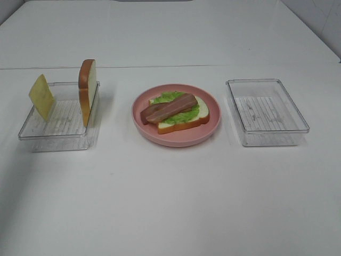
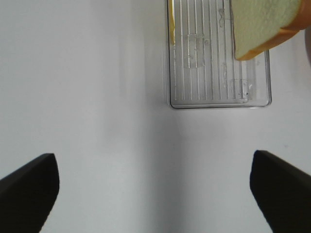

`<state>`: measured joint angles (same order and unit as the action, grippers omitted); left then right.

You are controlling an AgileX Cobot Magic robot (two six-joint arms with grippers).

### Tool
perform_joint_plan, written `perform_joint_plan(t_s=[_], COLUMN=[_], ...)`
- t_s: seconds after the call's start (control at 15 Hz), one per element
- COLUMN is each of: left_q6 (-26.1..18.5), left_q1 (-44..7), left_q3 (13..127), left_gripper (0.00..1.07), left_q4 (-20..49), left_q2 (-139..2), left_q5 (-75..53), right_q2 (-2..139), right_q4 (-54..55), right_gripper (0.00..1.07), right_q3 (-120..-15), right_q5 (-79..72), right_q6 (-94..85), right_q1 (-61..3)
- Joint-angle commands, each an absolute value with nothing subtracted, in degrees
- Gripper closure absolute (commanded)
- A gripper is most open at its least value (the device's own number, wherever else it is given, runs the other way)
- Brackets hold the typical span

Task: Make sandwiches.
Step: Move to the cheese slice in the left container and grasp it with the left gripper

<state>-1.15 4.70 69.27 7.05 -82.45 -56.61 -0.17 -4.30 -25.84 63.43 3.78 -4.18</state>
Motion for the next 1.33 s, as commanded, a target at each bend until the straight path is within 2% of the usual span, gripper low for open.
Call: perform_joint_plan(t_s=[0.07,0.53,0.8,1.07,1.33], left_q6=[-0.74,-0.63,0.0,3.09,3.5], left_q1=[4.35,4.35,4.35,3.9,0.92], left_q3=[74.08,87.38,95.8,100.44,102.67], left_gripper=[0.07,0.07,0.07,0.07,0.07], left_q4=[7.51,9.97,14.21,12.95,11.06], left_q2=[-90.13,-106.91,-116.54,-122.5,-126.17], left_q5=[-54.95,-55.12,-55.29,-56.38,-54.43], right_q2=[-2.06,-2.06,-2.06,-2.06,-2.01], right_q4=[-4.24,-4.24,-4.24,-4.24,-4.18], right_gripper=[0.09,0.09,0.09,0.09,0.09], right_q3=[-25.78,-25.78,-25.78,-25.78,-25.78], right_q5=[62.85,62.85,62.85,62.85,62.85], right_q6=[3.21,3.21,3.21,3.27,3.27], right_q1=[-3.9,-3.9,-3.9,-3.9,-3.9])
